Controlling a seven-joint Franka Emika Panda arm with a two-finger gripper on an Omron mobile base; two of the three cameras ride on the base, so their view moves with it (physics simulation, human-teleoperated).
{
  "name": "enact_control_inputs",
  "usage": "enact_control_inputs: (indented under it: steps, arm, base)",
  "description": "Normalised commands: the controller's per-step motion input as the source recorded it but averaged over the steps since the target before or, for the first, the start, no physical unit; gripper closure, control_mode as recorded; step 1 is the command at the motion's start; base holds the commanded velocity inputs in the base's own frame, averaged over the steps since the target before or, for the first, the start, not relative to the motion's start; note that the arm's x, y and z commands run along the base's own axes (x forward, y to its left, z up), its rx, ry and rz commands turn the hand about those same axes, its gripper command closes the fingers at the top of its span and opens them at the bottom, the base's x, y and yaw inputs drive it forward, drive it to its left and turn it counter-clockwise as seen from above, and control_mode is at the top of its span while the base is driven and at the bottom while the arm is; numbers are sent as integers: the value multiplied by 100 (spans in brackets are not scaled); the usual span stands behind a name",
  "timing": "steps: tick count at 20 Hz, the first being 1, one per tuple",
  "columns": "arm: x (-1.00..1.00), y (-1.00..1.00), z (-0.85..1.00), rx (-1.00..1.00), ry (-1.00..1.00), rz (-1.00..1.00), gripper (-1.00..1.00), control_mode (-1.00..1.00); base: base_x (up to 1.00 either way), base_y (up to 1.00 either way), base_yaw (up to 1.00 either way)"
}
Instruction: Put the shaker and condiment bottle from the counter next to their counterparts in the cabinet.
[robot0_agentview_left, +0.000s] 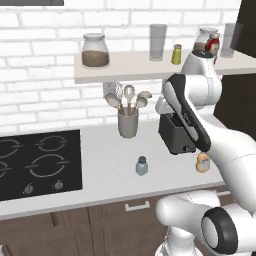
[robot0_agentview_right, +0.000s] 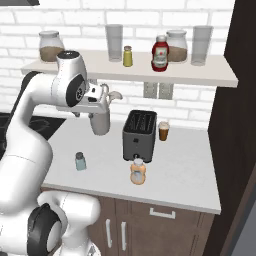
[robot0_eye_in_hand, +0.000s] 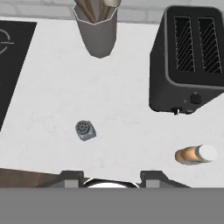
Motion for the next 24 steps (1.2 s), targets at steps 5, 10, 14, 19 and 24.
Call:
enact_control_inputs:
  steps: [5,10,14,19,24]
  arm:
    - [-21,7,-18,-9,-4,0,-100,-100]
    - [-57,14,-20,-7,-26,-8,-100,-100]
    - [-47,5,-5,-3,-13,-2,-100,-100]
    - [-31,27,-28,-10,-30,-15,-100,-100]
    - [0,43,-33,-12,-15,-32,-100,-100]
  base:
    - [0,0,0]
    - [0,0,0]
    - [0,0,0]
    - [0,0,0]
    - [0,0,0]
